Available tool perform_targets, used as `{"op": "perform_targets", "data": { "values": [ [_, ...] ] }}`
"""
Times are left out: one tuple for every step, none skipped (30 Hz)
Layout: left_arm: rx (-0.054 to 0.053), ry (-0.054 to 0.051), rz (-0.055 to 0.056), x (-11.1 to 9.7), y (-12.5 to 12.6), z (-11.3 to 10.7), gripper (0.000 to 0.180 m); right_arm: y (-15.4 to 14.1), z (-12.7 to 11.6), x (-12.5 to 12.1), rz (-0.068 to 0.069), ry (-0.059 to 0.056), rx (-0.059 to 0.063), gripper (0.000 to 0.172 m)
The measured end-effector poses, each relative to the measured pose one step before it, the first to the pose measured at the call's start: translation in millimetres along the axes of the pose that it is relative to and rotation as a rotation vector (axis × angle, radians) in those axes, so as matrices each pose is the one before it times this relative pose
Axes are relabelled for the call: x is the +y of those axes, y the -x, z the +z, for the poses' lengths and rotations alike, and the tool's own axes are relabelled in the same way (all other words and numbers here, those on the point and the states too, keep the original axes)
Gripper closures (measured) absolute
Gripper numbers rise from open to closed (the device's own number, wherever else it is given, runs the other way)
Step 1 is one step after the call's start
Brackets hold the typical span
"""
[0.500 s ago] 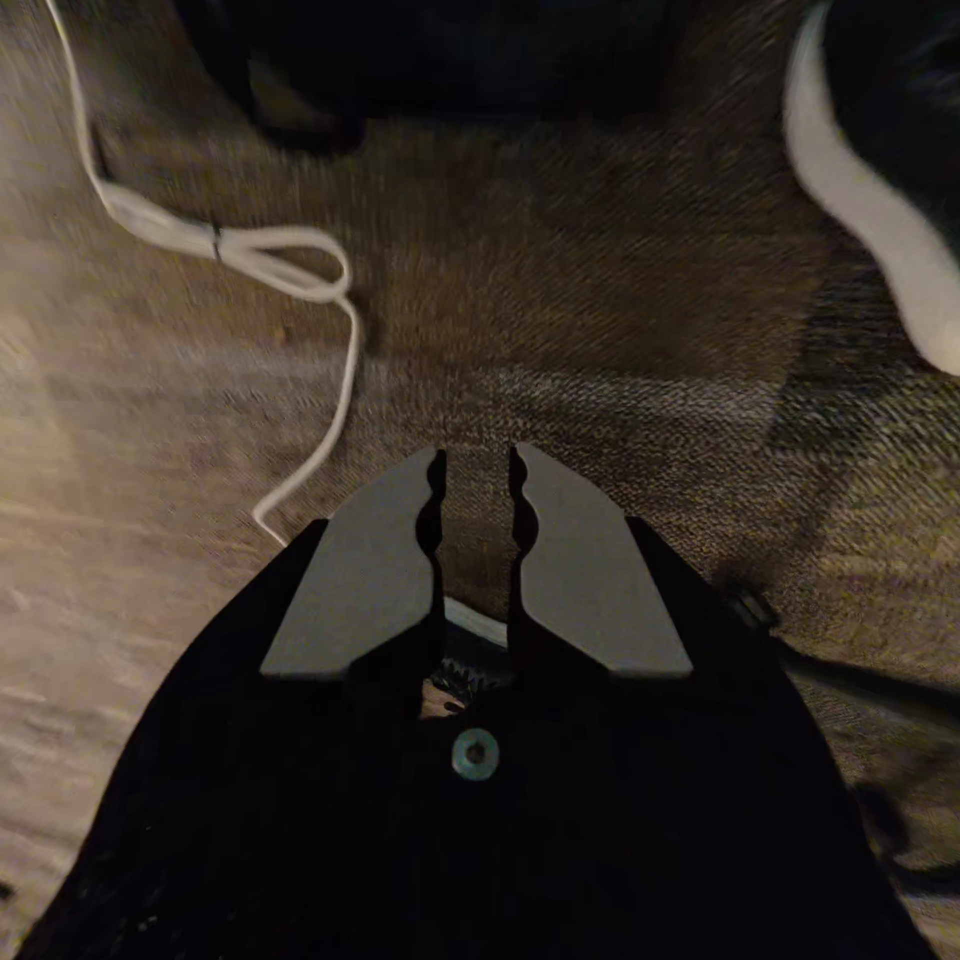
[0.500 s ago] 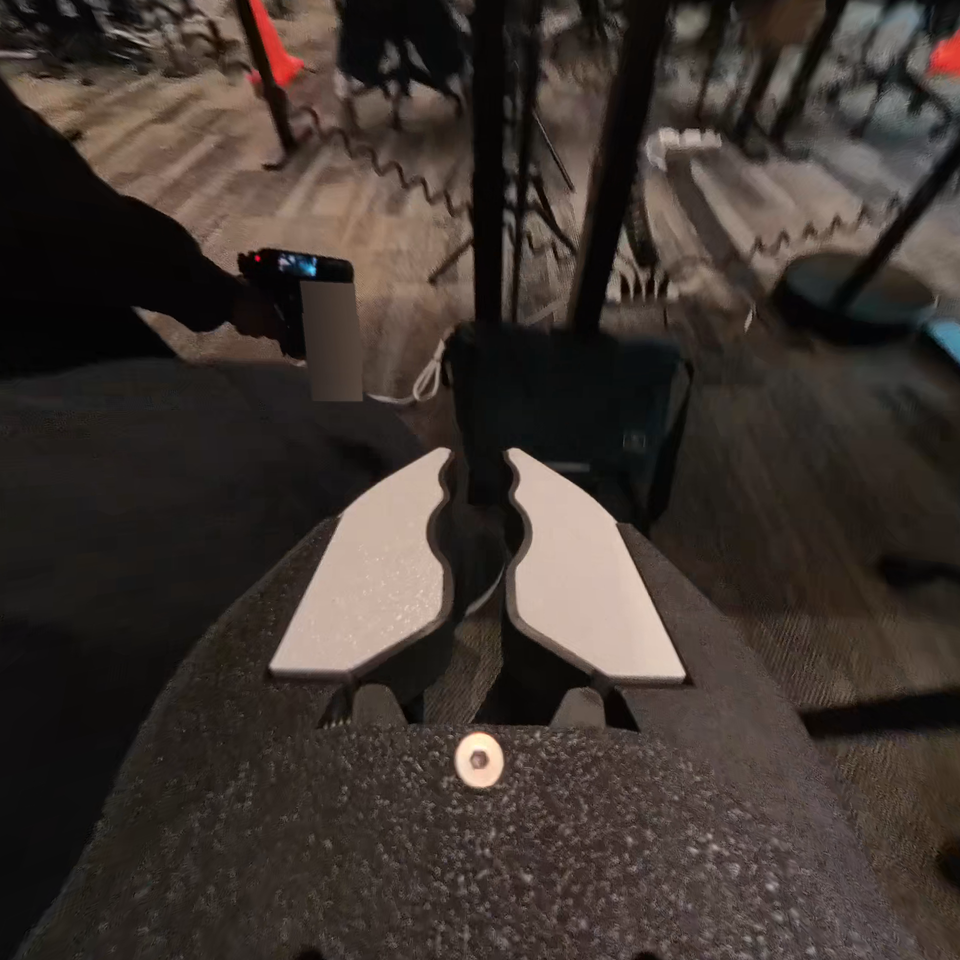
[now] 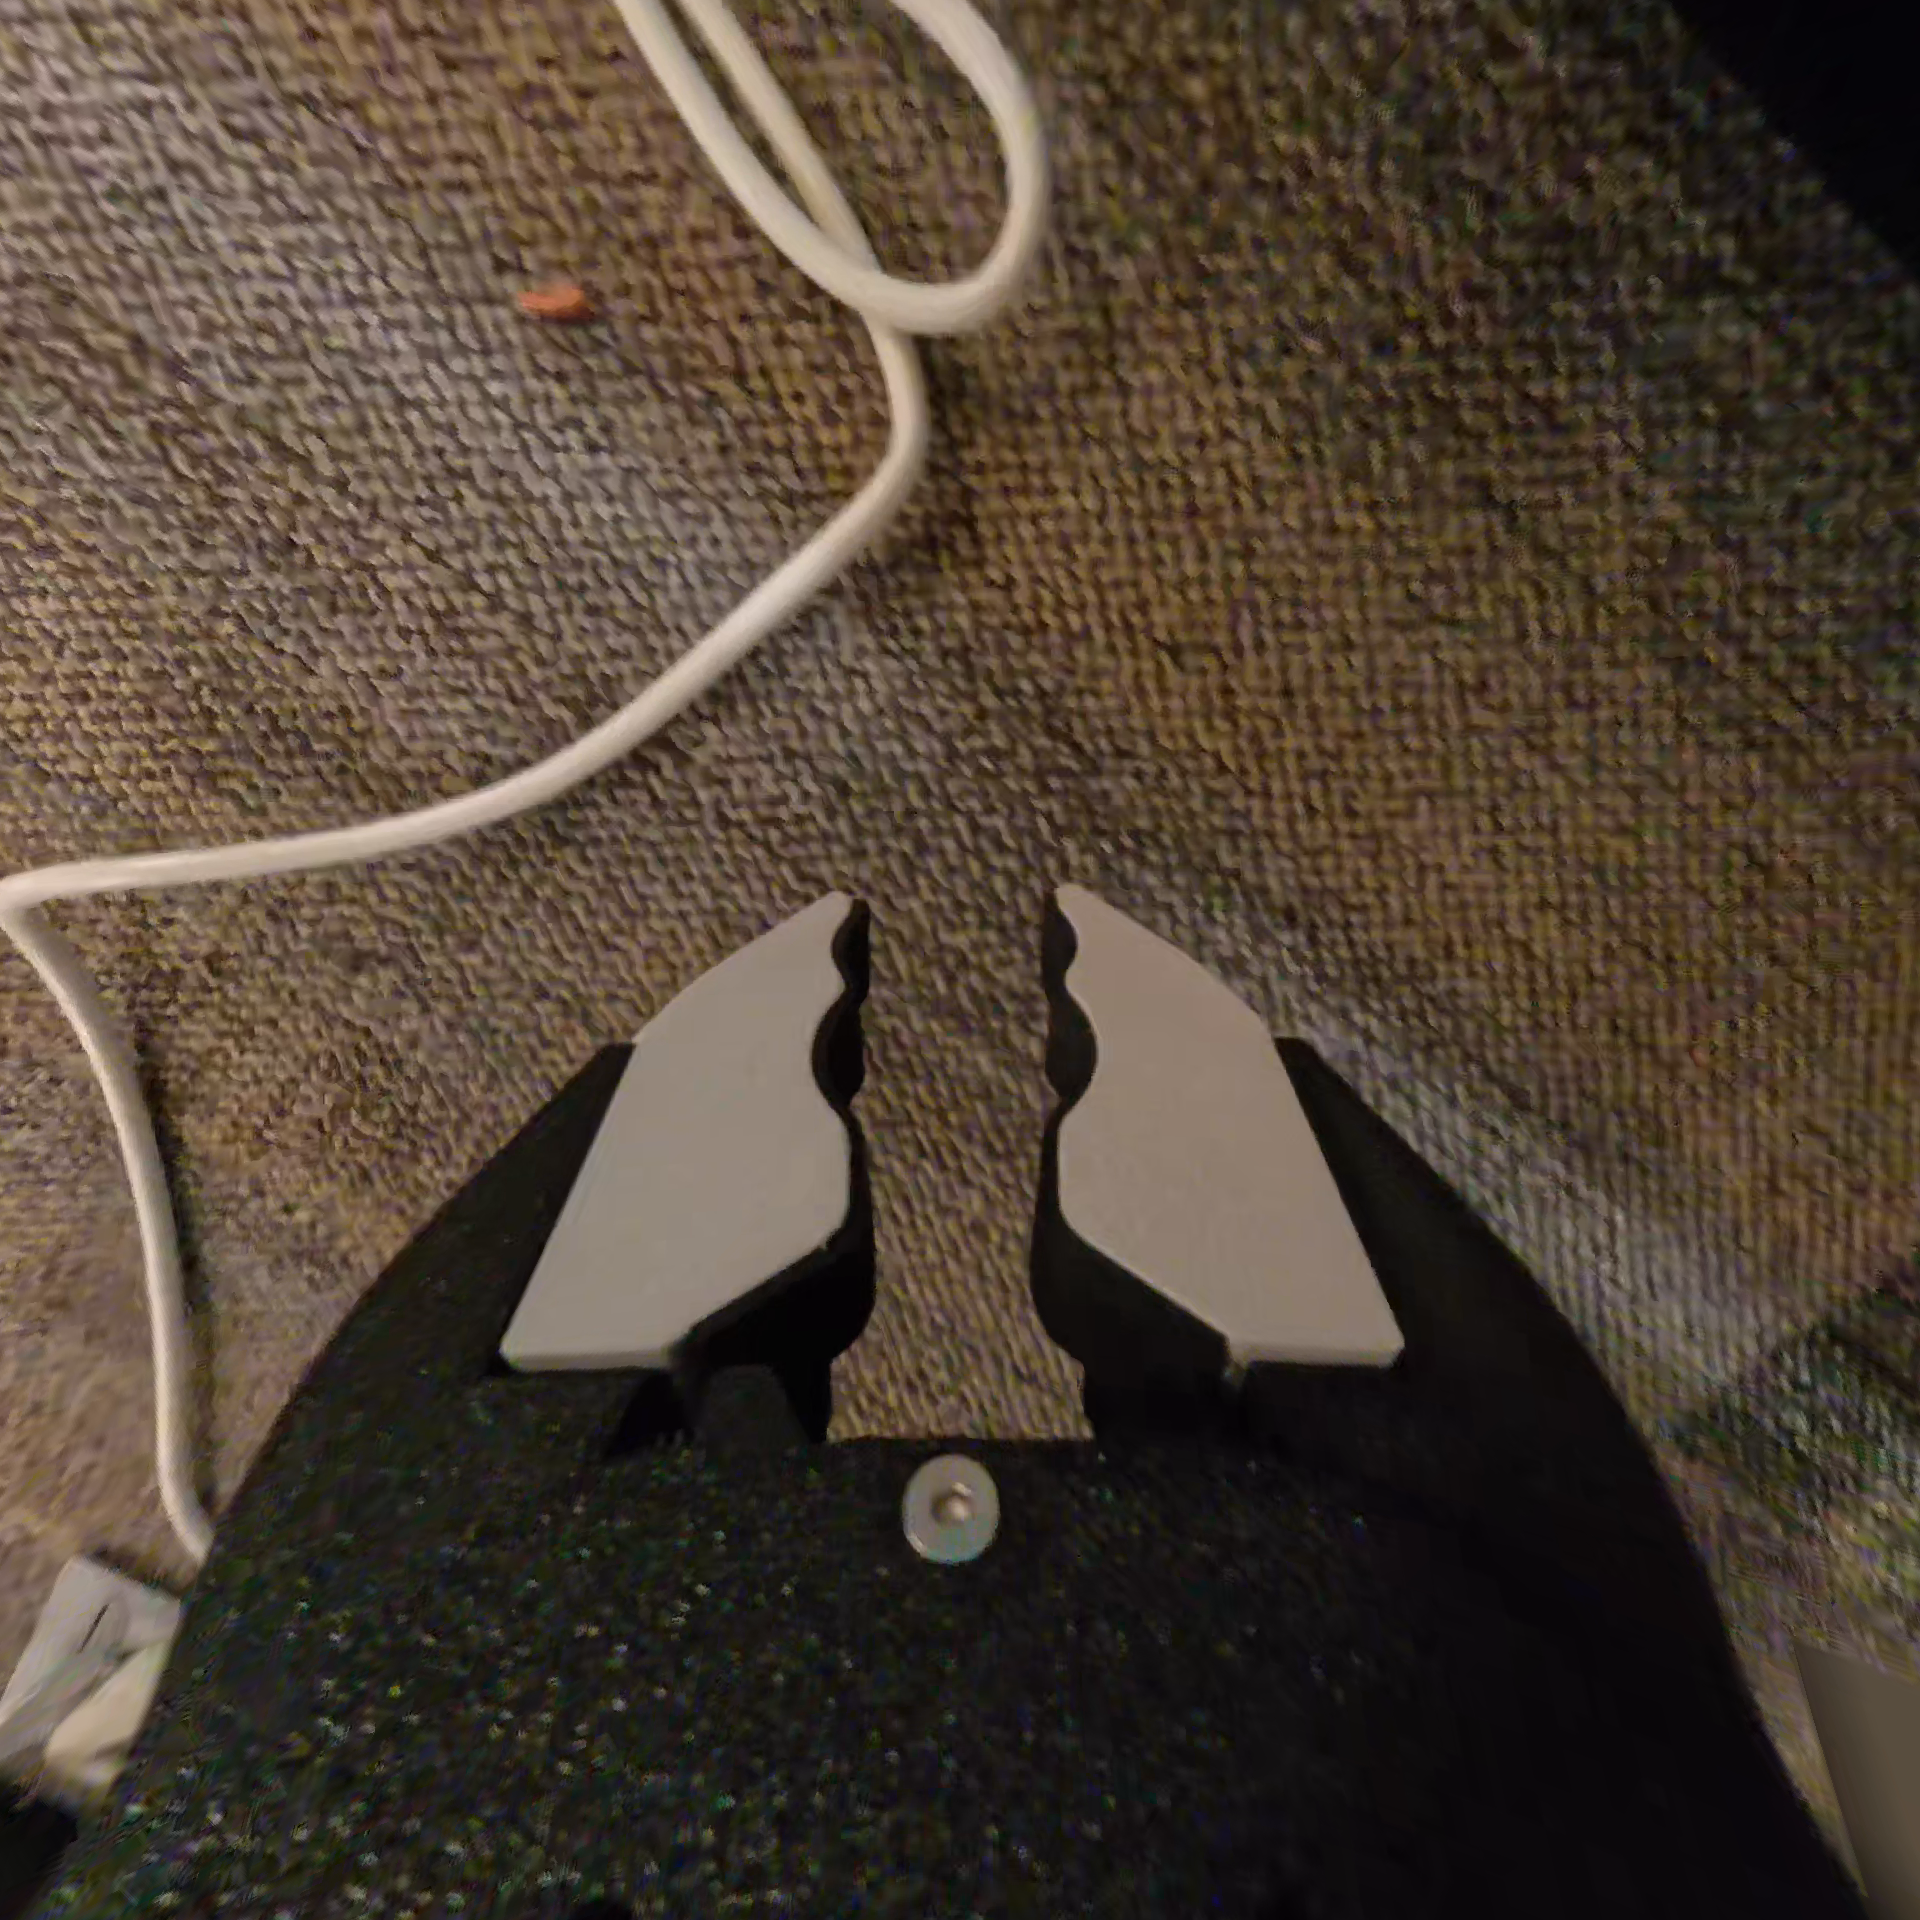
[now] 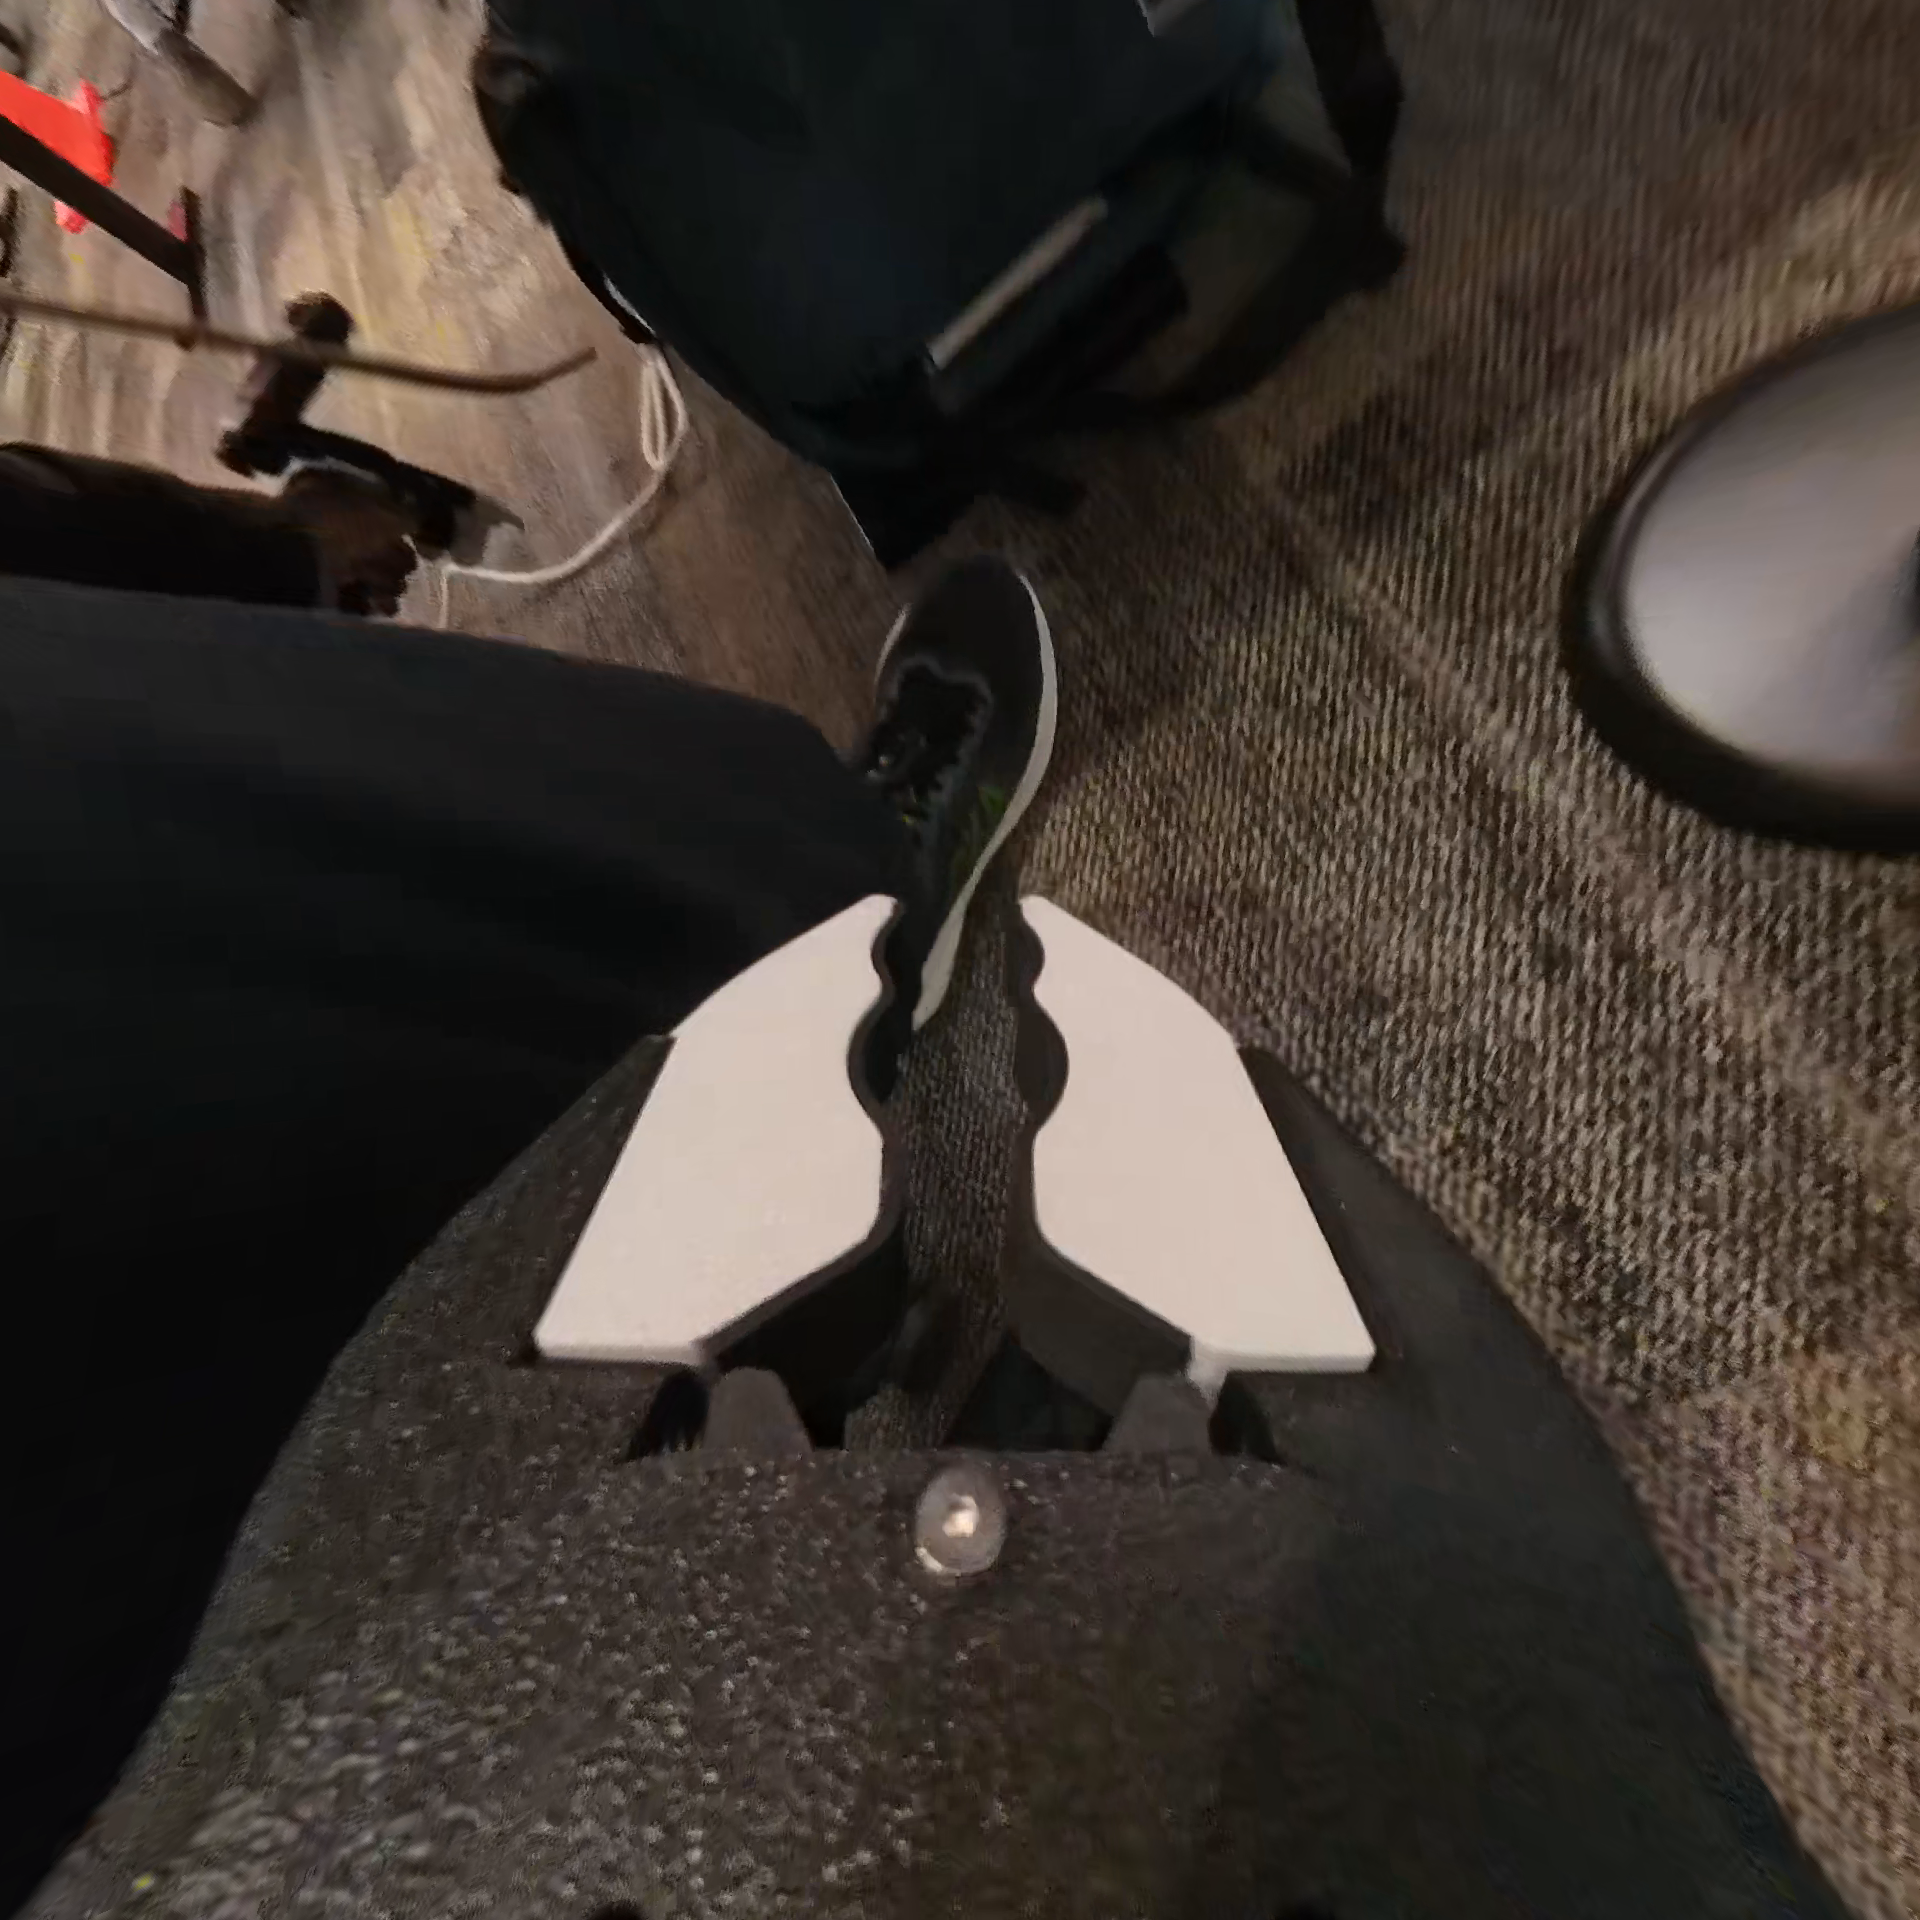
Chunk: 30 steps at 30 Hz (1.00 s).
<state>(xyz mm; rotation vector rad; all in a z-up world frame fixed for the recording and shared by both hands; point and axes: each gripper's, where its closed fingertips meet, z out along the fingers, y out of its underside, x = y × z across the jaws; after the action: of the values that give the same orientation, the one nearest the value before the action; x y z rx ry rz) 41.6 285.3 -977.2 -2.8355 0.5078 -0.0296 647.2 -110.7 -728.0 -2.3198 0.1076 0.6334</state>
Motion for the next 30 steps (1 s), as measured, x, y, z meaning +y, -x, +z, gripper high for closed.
{"op": "perform_targets", "data": {
  "values": [
    [-0.0025,-0.0171,-0.0140,-5.15,10.66,7.87,0.149,-4.92,8.52,9.03,0.0254,0.0267,0.0018,0.153],
    [-0.0011,-0.0147,-0.0134,-4.41,10.20,7.85,0.148,-5.09,9.43,7.72,0.0216,0.0279,0.0020,0.153],
    [0.0033,-0.0114,-0.0135,-4.76,9.88,8.51,0.148,-5.61,10.06,6.12,0.0196,0.0264,0.0017,0.153],
    [-0.0011,-0.0089,-0.0071,-4.82,9.86,8.75,0.147,-5.55,10.44,4.01,0.0187,0.0223,0.0033,0.153],
    [-0.0181,-0.0075,0.0035,-5.25,11.10,8.85,0.145,-4.88,9.78,2.29,0.0209,0.0160,0.0044,0.153],
    [-0.0185,-0.0047,0.0129,-4.98,8.94,7.73,0.144,-5.18,9.32,1.37,0.0286,0.0090,-0.0010,0.153],
    [-0.0139,-0.0062,0.0202,-6.85,7.69,8.72,0.143,-6.08,8.69,1.17,0.0366,0.0007,-0.0041,0.153],
    [-0.0176,-0.0060,0.0282,-7.38,6.40,7.99,0.143,-6.77,7.92,1.27,0.0405,-0.0047,-0.0010,0.153],
    [-0.0102,-0.0082,0.0376,-8.24,4.14,7.62,0.143,-6.42,7.21,2.16,0.0414,-0.0047,-0.0016,0.153],
    [-0.0075,-0.0096,0.0419,-8.68,2.34,7.33,0.143,-4.60,5.99,3.19,0.0413,0.0004,-0.0043,0.153],
    [-0.0062,-0.0058,0.0422,-8.11,1.89,7.12,0.143,-3.07,5.60,4.19,0.0365,0.0071,-0.0076,0.153],
    [-0.0023,0.0000,0.0326,-6.74,1.45,7.26,0.143,-1.08,5.06,4.78,0.0267,0.0126,-0.0115,0.153],
    [0.0032,0.0027,0.0261,-6.09,0.99,7.16,0.143,0.19,4.52,5.00,0.0157,0.0176,-0.0119,0.153],
    [-0.0016,0.0071,0.0284,-4.68,1.34,6.83,0.143,0.40,4.54,4.97,0.0058,0.0218,-0.0086,0.153],
    [-0.0077,0.0147,0.0330,-2.96,1.27,6.31,0.143,0.96,3.91,4.11,-0.0009,0.0220,-0.0076,0.153],
    [-0.0038,0.0135,0.0328,-1.77,0.91,5.86,0.143,1.39,3.43,3.12,-0.0026,0.0183,-0.0091,0.153],
    [-0.0118,0.0143,0.0281,-0.53,1.76,5.06,0.144,1.74,1.87,1.91,-0.0009,0.0134,-0.0085,0.153],
    [-0.0142,0.0164,0.0231,0.73,2.40,4.08,0.144,0.82,1.45,0.93,0.0007,0.0073,-0.0055,0.153],
    [-0.0045,0.0064,0.0153,-0.10,1.36,3.39,0.146,-0.24,1.78,0.33,0.0038,0.0011,-0.0027,0.153],
    [-0.0044,0.0036,0.0119,0.03,0.99,2.80,0.147,-0.68,1.47,-0.01,0.0087,-0.0037,-0.0029,0.153],
    [-0.0064,0.0042,0.0135,0.00,1.47,2.38,0.147,-0.67,1.23,0.22,0.0125,-0.0065,-0.0037,0.153],
    [-0.0057,0.0040,0.0149,-0.58,1.83,2.08,0.148,-0.90,1.30,1.03,0.0141,-0.0059,-0.0025,0.153],
    [-0.0047,0.0002,0.0180,-1.39,2.17,1.53,0.148,-0.83,1.22,2.14,0.0133,-0.0022,-0.0018,0.153],
    [-0.0060,0.0041,0.0147,-1.15,3.02,1.70,0.148,-0.11,1.43,3.21,0.0101,0.0016,-0.0032,0.153],
    [-0.0026,0.0081,0.0066,-0.39,2.87,1.76,0.148,0.68,1.46,3.80,0.0073,0.0042,-0.0035,0.153],
    [0.0087,0.0034,-0.0060,-0.54,1.22,1.70,0.148,1.54,1.30,3.89,0.0059,0.0062,-0.0043,0.153],
    [0.0129,0.0027,-0.0134,-0.06,0.17,1.50,0.148,2.56,1.56,3.97,0.0050,0.0076,-0.0074,0.153],
    [0.0157,-0.0007,-0.0178,-0.27,-0.48,1.65,0.147,3.02,1.52,3.99,0.0039,0.0081,-0.0090,0.153],
    [0.0207,0.0004,-0.0202,0.52,-1.55,1.72,0.147,3.03,1.37,3.18,0.0024,0.0084,-0.0076,0.153],
    [0.0125,0.0099,-0.0197,1.97,-0.72,2.03,0.147,3.15,1.19,2.74,0.0019,0.0082,-0.0061,0.153]
  ]
}}
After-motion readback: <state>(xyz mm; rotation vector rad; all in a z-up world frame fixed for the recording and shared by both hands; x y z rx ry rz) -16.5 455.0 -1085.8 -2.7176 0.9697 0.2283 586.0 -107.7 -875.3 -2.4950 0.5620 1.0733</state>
